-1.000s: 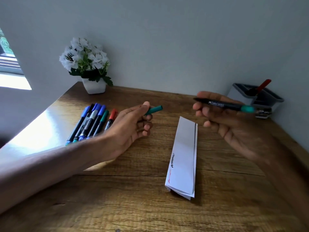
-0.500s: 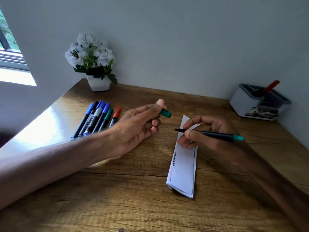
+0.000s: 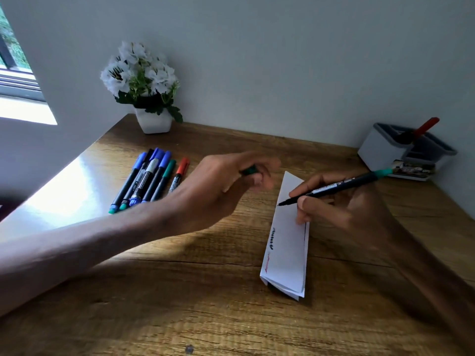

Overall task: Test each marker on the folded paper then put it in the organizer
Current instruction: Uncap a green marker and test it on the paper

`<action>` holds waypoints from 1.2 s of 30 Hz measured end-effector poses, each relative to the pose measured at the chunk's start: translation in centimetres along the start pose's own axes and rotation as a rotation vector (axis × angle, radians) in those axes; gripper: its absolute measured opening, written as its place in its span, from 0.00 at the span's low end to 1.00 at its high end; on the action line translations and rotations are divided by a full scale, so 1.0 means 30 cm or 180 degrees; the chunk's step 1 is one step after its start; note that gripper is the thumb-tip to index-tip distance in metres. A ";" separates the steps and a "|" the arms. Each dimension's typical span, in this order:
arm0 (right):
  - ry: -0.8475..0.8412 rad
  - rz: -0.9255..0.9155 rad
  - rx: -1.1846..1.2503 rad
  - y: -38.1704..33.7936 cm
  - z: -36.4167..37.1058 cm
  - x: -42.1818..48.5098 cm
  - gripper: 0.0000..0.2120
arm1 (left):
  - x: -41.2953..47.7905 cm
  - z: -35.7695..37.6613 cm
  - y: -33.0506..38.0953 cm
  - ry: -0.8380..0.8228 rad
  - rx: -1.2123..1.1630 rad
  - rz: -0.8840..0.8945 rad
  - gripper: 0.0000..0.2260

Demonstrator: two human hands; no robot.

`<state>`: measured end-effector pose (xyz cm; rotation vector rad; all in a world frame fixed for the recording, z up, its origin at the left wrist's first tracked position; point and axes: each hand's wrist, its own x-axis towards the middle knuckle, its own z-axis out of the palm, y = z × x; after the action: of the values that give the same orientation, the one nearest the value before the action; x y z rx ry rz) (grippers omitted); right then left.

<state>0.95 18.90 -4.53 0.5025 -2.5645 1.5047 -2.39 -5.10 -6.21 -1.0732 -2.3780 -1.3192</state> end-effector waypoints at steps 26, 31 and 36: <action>-0.0332 -0.0568 -0.0423 0.028 0.070 -0.014 0.04 | -0.035 0.043 0.010 -0.1586 0.0917 -0.0422 0.38; -0.0349 -0.0553 -0.0379 0.045 0.066 -0.004 0.05 | -0.036 0.045 0.005 -0.1571 0.0892 -0.0426 0.38; -0.0381 -0.0626 -0.0389 0.046 0.065 -0.003 0.01 | -0.033 0.049 -0.002 -0.1545 0.0926 -0.0396 0.38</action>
<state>0.66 17.83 -6.65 0.8239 -2.5844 1.2808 -1.49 -4.42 -7.59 -1.2840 -2.9090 -0.7644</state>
